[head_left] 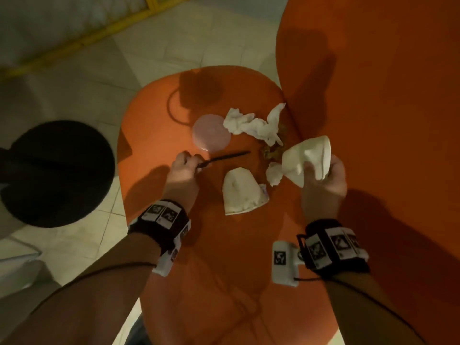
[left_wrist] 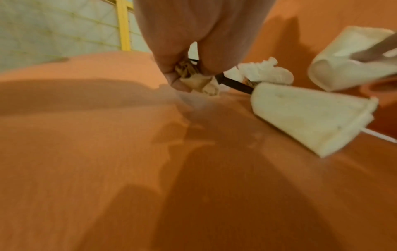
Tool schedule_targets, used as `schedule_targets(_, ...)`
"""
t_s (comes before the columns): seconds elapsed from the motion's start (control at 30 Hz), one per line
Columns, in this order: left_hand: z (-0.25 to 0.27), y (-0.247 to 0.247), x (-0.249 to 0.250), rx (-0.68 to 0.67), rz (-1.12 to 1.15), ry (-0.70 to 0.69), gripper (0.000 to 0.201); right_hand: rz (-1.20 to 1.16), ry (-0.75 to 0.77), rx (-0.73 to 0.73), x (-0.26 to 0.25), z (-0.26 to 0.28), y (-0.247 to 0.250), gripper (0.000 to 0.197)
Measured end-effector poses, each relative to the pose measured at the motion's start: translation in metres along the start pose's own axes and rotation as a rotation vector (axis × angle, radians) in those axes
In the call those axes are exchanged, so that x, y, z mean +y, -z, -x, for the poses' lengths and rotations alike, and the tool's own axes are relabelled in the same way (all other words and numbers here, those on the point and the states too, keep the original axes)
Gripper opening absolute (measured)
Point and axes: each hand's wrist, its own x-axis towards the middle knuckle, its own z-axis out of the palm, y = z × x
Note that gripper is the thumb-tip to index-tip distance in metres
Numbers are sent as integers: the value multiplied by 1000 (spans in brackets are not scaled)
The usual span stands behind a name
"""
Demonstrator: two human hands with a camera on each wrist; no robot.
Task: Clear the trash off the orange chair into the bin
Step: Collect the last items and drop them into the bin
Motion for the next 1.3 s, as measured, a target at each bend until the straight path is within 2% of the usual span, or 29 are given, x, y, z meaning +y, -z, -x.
schedule_targets(0.07,-8,14,3,119,56,41,42,-56,-75,-134,2,-1,-1,34)
schedule_targets(0.13,-23,27,10,213,85,27,37,36,-115,-337,6,-6,-11,39)
schedule_targets(0.2,-43,37,19,197,103,0,39,135,-159,-506,10,-10,-26,47)
schedule_targets(0.23,-54,40,23,176,114,4,38,164,-173,-543,11,-10,-32,52)
schedule_targets(0.3,-75,44,32,151,100,55,32,205,-174,-550,11,-13,-40,58)
schedule_targets(0.47,-99,34,36,82,5,158,42,367,-171,-579,5,-18,-43,48)
schedule_targets(0.53,-103,31,32,80,-24,221,38,356,-163,-605,4,-18,-40,43)
schedule_targets(0.63,-107,26,30,-5,-7,330,36,266,-156,-601,6,-13,-32,36)
schedule_targets(0.7,-103,21,34,-38,-28,334,52,177,-162,-548,6,-7,-26,35)
schedule_targets(0.8,-93,8,39,-43,-118,267,97,106,-65,-493,-1,-3,-16,33)
schedule_targets(0.87,-89,0,39,16,-133,243,103,67,-8,-492,-13,-8,-16,32)
schedule_targets(0.93,-87,-3,41,48,-100,237,102,82,43,-533,-27,-19,-27,39)
schedule_targets(0.97,-87,-3,41,48,-78,250,102,172,87,-530,-31,-28,-37,43)
schedule_targets(1.03,-88,-3,41,19,-42,289,99,501,183,-501,-35,-42,-58,57)
schedule_targets(1.07,-88,-2,39,-1,-30,303,95,618,205,-497,-36,-46,-67,68)
schedule_targets(1.17,-87,0,29,15,77,276,74,688,248,-527,-35,-48,-88,95)
schedule_targets(1.23,-84,2,22,73,205,241,56,748,327,-497,-30,-50,-95,95)
schedule_targets(1.3,-81,5,17,121,285,229,50,741,355,-492,-28,-54,-97,87)
